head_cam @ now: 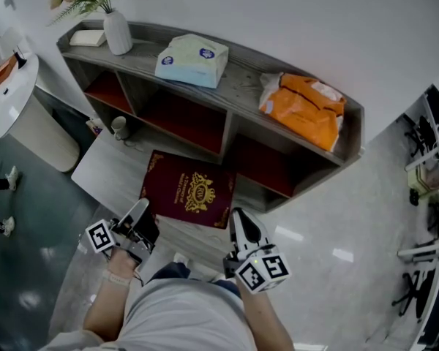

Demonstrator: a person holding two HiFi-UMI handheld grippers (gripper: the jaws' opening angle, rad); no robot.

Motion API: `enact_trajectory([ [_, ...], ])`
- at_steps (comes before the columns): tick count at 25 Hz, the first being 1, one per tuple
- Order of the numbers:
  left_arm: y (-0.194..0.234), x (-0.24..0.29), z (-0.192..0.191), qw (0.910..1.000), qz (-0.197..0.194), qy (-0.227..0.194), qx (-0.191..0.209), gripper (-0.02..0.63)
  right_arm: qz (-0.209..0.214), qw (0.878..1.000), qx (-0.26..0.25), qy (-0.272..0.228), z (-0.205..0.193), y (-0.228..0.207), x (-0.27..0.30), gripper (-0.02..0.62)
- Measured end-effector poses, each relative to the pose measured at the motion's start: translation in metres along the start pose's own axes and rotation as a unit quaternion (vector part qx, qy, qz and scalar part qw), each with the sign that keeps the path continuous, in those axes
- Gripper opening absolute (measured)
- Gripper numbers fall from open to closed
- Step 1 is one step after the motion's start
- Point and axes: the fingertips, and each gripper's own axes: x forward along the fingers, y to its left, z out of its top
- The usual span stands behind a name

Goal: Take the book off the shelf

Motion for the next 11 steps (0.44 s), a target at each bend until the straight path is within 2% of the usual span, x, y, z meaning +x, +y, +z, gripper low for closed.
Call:
enact_trajectory([
  [11,0.0042,0.0018,-0.0054,0.9999,0.000,0.007,-0.008,0.236,-0.010,1.000,0.000,-0.007,0.0053,-0.0045,-0.0038,0.017],
])
